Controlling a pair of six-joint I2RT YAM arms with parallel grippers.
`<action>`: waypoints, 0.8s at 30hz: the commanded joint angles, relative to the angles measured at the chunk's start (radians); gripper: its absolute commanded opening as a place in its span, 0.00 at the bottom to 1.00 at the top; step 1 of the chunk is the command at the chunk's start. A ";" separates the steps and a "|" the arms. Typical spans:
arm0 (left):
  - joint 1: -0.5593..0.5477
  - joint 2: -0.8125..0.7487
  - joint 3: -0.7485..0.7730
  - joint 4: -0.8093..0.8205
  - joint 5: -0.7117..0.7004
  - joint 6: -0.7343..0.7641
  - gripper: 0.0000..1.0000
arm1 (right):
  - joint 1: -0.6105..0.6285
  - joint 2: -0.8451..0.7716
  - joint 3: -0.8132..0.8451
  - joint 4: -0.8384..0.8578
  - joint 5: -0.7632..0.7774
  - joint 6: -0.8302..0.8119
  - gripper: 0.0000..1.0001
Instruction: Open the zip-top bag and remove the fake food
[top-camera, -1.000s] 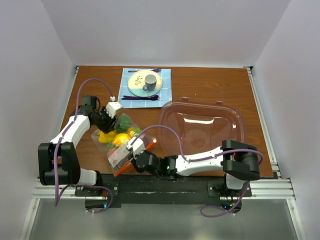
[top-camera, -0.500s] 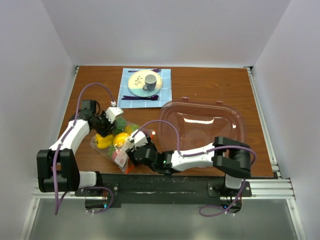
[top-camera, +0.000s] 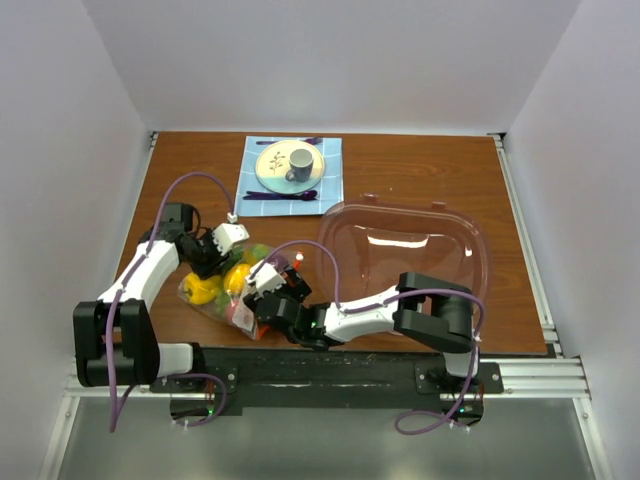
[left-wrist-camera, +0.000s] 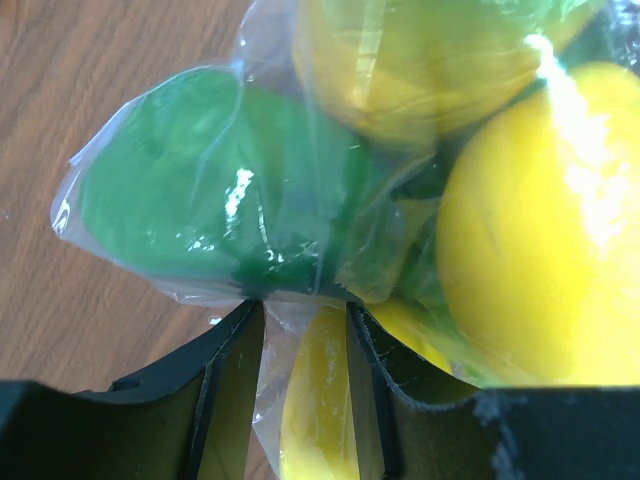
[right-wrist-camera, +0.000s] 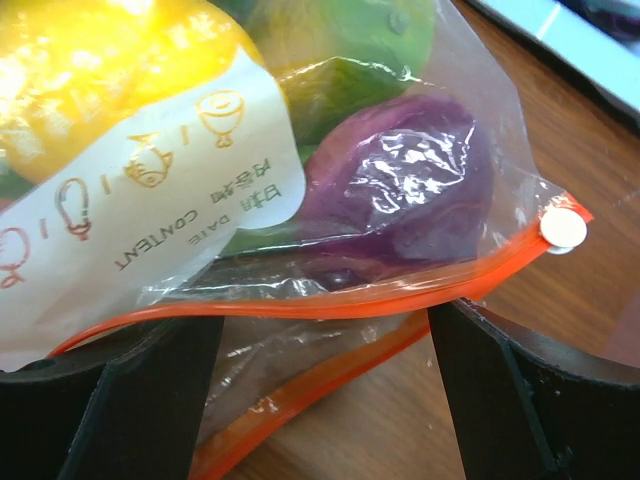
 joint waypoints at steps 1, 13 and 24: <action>-0.011 -0.008 -0.003 -0.063 0.026 0.063 0.43 | 0.000 0.013 0.079 0.114 -0.011 -0.100 0.87; -0.116 -0.006 0.012 -0.066 0.005 0.054 0.44 | 0.038 0.080 0.107 0.176 -0.135 -0.202 0.85; -0.311 -0.003 -0.012 -0.030 -0.032 -0.012 0.44 | 0.090 0.116 0.154 0.102 -0.156 -0.161 0.84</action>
